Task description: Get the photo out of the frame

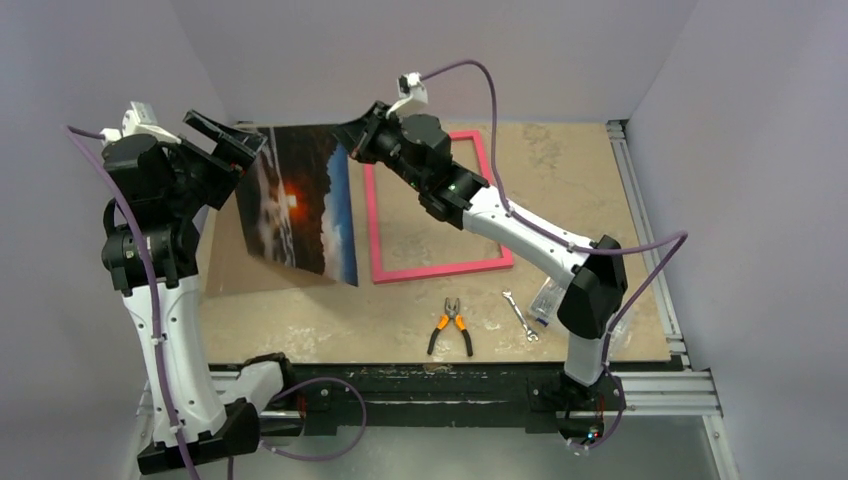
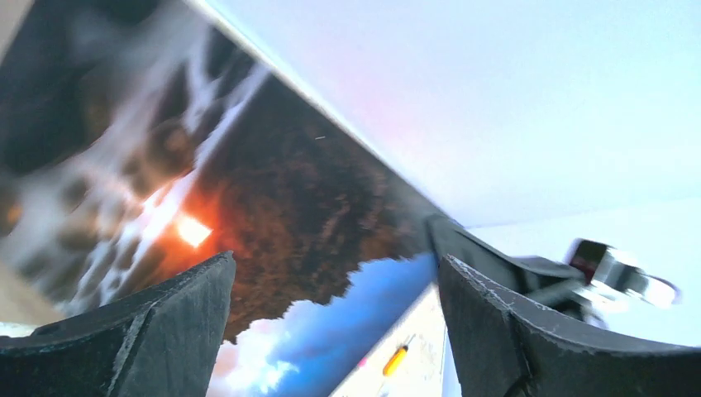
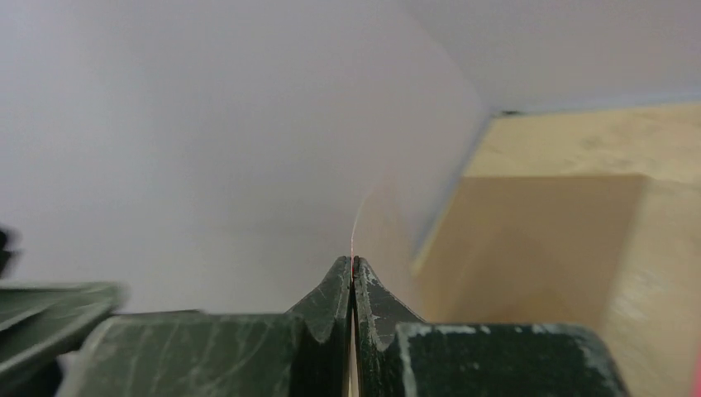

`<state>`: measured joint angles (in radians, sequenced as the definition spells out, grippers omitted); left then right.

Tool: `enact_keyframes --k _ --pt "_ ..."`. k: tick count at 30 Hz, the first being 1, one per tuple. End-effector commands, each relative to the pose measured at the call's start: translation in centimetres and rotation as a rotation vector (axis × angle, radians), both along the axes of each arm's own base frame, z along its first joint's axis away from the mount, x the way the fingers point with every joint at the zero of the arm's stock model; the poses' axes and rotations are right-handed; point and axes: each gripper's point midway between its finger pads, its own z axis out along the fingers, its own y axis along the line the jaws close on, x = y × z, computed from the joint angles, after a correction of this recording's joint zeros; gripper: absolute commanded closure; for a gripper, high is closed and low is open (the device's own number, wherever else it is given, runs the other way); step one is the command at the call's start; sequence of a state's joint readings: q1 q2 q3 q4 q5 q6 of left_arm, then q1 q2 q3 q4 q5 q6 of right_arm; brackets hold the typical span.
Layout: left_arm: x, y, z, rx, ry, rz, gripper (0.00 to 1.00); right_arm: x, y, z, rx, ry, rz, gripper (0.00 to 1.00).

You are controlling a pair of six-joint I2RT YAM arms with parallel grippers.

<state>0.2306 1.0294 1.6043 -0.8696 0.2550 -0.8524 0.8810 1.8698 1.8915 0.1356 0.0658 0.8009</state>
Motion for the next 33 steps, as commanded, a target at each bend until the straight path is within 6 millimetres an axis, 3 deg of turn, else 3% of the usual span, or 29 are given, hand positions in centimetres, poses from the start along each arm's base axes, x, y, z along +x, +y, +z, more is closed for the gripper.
enact_keyframes --k 1,4,7,11,13,16,23,29,33 --pt "0.5 -2.0 -1.7 0.02 0.022 -0.097 0.11 4.4 -4.6 -4.6 -0.014 0.017 -0.311 1.0" --pt "1.2 -2.8 -4.1 0.028 0.061 -0.124 0.11 5.5 -5.6 -11.2 -0.108 0.081 -0.384 1.0" --pt "1.8 -3.5 -7.1 0.046 0.116 -0.135 0.11 4.6 -6.3 -16.6 -0.201 0.131 -0.369 1.0" --pt "3.1 -5.3 -14.3 0.01 0.236 -0.184 0.12 1.5 -7.1 -22.4 -0.328 0.204 -0.253 1.0" --pt "3.5 -6.1 -18.2 -0.024 0.328 -0.222 0.13 -0.3 -7.6 -24.3 -0.394 0.212 -0.188 1.0" --pt "3.3 -5.8 -22.2 0.008 0.44 -0.238 0.14 -3.2 -8.1 -27.7 -0.522 0.259 -0.052 1.0" --pt "2.2 -6.0 -26.7 -0.018 0.536 -0.246 0.14 -10.8 -7.5 -31.9 -0.63 0.356 0.388 1.0" --pt "0.2 -5.2 -31.4 -0.041 0.634 -0.158 0.13 -13.9 -7.5 -33.5 -0.641 0.42 0.65 0.93" --pt "-0.3 -5.1 -31.6 -0.05 0.611 -0.141 0.13 -14.9 -7.4 -34.5 -0.648 0.439 0.8 0.8"
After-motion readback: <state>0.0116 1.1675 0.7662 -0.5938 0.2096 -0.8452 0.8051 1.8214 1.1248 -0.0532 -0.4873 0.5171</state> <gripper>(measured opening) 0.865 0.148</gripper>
